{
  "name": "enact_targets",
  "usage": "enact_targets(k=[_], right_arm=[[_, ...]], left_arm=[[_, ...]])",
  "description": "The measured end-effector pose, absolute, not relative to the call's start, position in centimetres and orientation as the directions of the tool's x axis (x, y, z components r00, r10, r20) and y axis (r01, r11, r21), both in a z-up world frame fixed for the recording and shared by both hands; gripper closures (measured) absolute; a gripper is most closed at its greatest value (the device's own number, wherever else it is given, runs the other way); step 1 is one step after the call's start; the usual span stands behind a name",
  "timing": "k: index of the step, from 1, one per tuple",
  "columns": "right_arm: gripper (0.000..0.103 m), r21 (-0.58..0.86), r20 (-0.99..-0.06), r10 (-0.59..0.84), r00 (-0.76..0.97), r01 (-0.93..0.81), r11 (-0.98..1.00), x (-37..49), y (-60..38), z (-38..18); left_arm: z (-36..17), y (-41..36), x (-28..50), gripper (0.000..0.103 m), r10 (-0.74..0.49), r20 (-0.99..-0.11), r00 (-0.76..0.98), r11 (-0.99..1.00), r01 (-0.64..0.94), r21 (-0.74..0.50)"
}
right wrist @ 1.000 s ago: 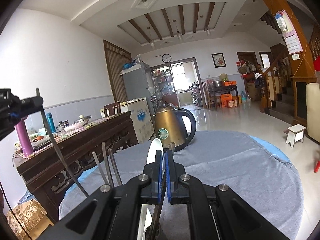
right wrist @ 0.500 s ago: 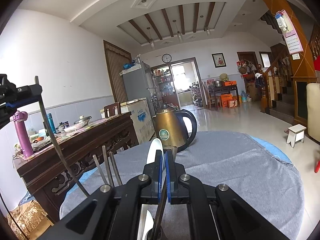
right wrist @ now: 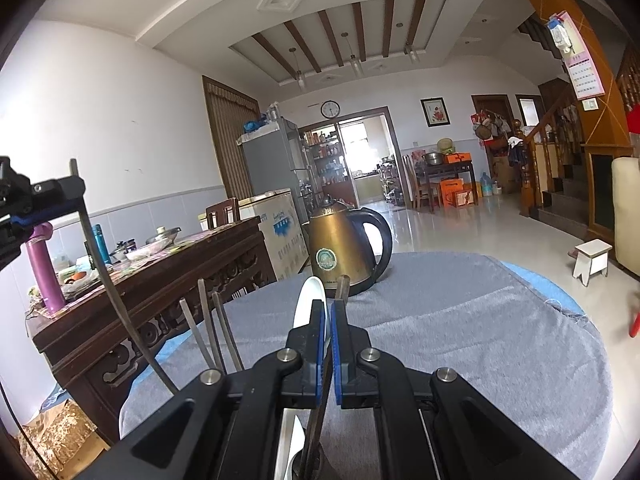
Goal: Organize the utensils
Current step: 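Lift the spoon and chopstick and carry both over the grey cup, then lower the spoon and chopstick into the grey cup and open both tools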
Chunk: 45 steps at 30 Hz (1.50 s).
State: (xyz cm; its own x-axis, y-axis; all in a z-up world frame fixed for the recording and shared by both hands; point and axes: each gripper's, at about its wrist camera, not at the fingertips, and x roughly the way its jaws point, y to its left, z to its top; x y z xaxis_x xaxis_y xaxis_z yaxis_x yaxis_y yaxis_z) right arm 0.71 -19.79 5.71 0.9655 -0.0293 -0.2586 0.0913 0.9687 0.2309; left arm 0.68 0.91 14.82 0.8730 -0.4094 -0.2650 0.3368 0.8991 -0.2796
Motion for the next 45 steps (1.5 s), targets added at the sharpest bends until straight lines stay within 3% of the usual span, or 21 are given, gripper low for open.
enact_targets(k=[45], right_arm=[[0.099, 0.208, -0.291, -0.04, 0.956, 0.104, 0.973, -0.4, -19.3, 4.4]], left_arm=[[10.4, 0.9, 1.9, 0.098, -0.444, -0.395, 0.804, 0.887, 0.334, -0.318]])
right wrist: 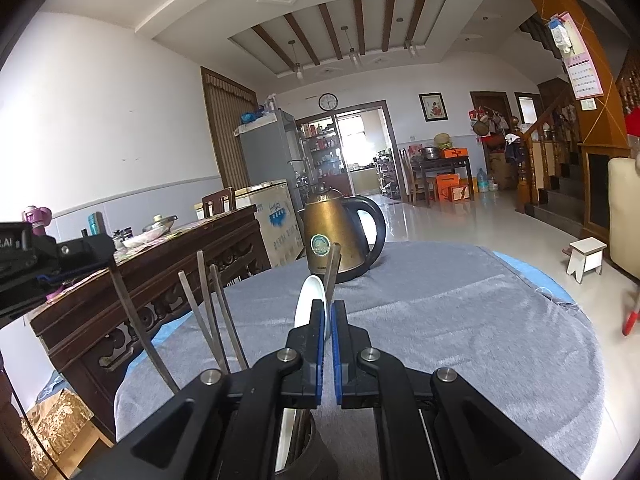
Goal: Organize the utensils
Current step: 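Lower the spoon and chopstick into the grey cup and open both tools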
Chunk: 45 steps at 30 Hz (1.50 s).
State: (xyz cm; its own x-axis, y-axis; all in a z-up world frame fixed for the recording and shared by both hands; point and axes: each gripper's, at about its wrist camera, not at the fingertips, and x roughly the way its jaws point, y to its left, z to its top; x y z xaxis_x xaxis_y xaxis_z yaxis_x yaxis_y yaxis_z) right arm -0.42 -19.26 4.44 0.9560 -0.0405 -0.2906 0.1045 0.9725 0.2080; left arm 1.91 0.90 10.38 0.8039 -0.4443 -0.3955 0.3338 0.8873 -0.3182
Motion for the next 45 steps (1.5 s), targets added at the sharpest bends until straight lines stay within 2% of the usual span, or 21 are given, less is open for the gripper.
enact_targets(k=[45], right_arm=[[0.099, 0.191, -0.294, -0.015, 0.956, 0.074, 0.979, -2.0, -18.1, 4.8]], left_arm=[[9.9, 1.7, 1.3, 0.098, -0.421, -0.441, 0.793, 0.899, 0.3, -0.318]])
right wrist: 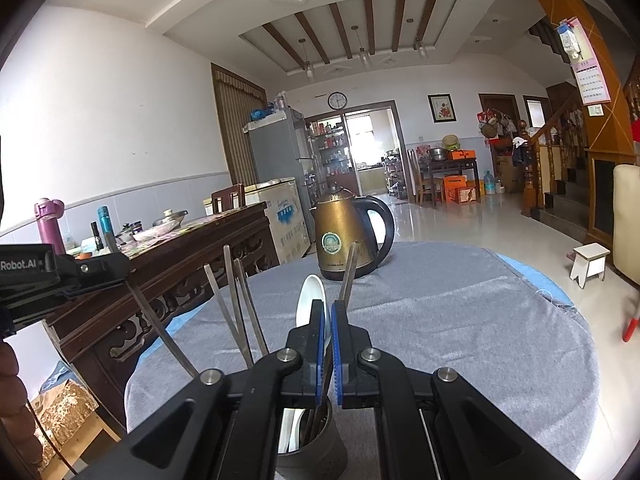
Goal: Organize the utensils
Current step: 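Lower the spoon and chopstick into the grey cup and open both tools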
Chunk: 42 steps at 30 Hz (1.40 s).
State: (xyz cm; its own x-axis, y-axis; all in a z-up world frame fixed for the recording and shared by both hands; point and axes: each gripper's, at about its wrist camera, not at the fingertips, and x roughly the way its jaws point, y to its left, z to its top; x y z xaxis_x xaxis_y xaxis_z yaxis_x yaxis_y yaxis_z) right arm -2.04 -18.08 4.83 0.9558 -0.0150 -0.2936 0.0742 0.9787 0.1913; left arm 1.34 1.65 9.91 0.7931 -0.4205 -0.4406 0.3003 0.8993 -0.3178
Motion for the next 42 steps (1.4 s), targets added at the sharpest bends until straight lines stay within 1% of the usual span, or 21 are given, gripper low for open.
enact_targets(k=[10, 24, 32, 37, 38, 40, 41, 42], right_arm=[[0.098, 0.192, -0.308, -0.01, 0.951, 0.072, 0.979, -2.1, -18.0, 4.7], [0.098, 0.195, -0.34, 0.032, 0.94, 0.037, 0.98, -2.4, -16.8, 4.0], [0.098, 0.199, -0.375, 0.063, 0.925, 0.014, 0.98, -2.1, -16.5, 3.4], [0.096, 0.202, -0.409, 0.085, 0.909, -0.001, 0.979, -1.6, -16.3, 3.0], [0.096, 0.204, -0.416, 0.09, 0.905, -0.004, 0.979, -1.5, -16.3, 2.9], [0.09, 0.208, -0.42, 0.094, 0.903, -0.005, 0.978, -1.5, -16.4, 2.8], [0.08, 0.21, -0.42, 0.095, 0.903, -0.006, 0.978, -1.5, -16.5, 2.8], [0.067, 0.213, -0.418, 0.099, 0.903, -0.009, 0.977, -1.5, -16.5, 2.8]], left_arm=[[9.2, 1.5, 1.6, 0.098, -0.428, -0.454, 0.781, 0.897, 0.305, -0.32], [8.4, -0.1, 1.1, 0.098, -0.449, -0.479, 0.754, 0.891, 0.336, -0.305], [7.6, 0.1, 1.4, 0.098, -0.442, -0.505, 0.741, 0.895, 0.323, -0.309], [6.9, -0.1, 1.6, 0.098, -0.423, -0.531, 0.734, 0.905, 0.313, -0.288], [6.9, -0.2, 1.5, 0.098, -0.417, -0.535, 0.735, 0.908, 0.313, -0.279], [6.6, -0.3, 1.5, 0.097, -0.395, -0.544, 0.74, 0.918, 0.307, -0.25], [6.5, -0.4, 1.6, 0.097, -0.385, -0.55, 0.741, 0.923, 0.303, -0.238], [6.4, -0.4, 1.6, 0.096, -0.381, -0.555, 0.74, 0.925, 0.302, -0.232]])
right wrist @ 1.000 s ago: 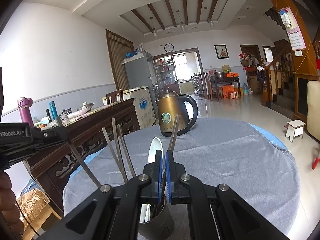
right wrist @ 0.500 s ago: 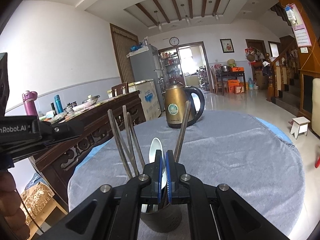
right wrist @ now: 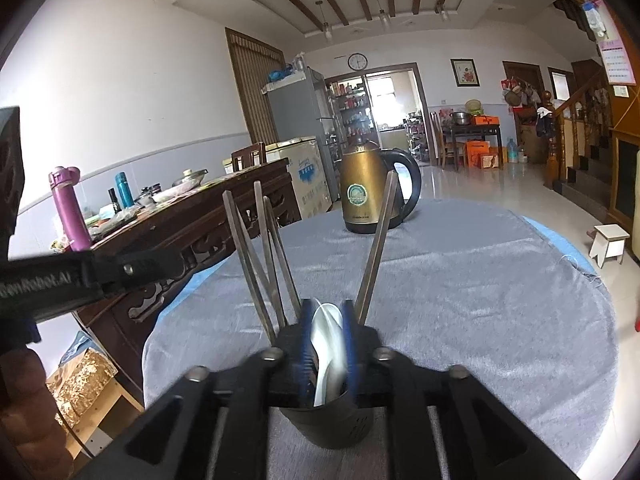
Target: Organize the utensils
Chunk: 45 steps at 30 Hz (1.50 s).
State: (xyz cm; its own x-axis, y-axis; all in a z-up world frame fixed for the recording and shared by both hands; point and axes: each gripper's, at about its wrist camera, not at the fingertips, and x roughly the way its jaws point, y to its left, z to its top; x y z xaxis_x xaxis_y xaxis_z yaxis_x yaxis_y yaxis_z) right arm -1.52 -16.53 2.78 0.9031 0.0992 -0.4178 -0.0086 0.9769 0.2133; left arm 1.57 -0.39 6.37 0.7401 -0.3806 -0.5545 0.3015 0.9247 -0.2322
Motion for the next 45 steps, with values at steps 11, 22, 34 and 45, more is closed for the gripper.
enact_targets(k=[11, 22, 34, 45], right_arm=[[0.047, 0.203, -0.35, 0.038, 0.936, 0.036, 0.978, -2.8, -17.9, 3.9], [0.047, 0.195, -0.365, 0.008, 0.931, 0.069, 0.978, -3.1, -18.9, 4.2], [0.046, 0.169, -0.384, 0.005, 0.923, 0.065, 0.983, -2.9, -18.2, 4.2], [0.038, 0.137, -0.434, -0.007, 0.901, 0.073, 0.988, -3.1, -18.1, 4.3]], left_arm=[[6.0, -0.5, 1.3, 0.026, -0.248, -0.556, 0.793, 0.968, 0.229, -0.105], [5.8, -0.5, 1.5, 0.023, -0.133, -0.582, 0.802, 0.988, 0.156, -0.01], [5.9, 0.1, 1.5, 0.021, -0.108, -0.575, 0.811, 0.991, 0.136, 0.005], [5.1, 0.6, 1.5, 0.013, 0.013, -0.566, 0.824, 0.991, 0.063, 0.115]])
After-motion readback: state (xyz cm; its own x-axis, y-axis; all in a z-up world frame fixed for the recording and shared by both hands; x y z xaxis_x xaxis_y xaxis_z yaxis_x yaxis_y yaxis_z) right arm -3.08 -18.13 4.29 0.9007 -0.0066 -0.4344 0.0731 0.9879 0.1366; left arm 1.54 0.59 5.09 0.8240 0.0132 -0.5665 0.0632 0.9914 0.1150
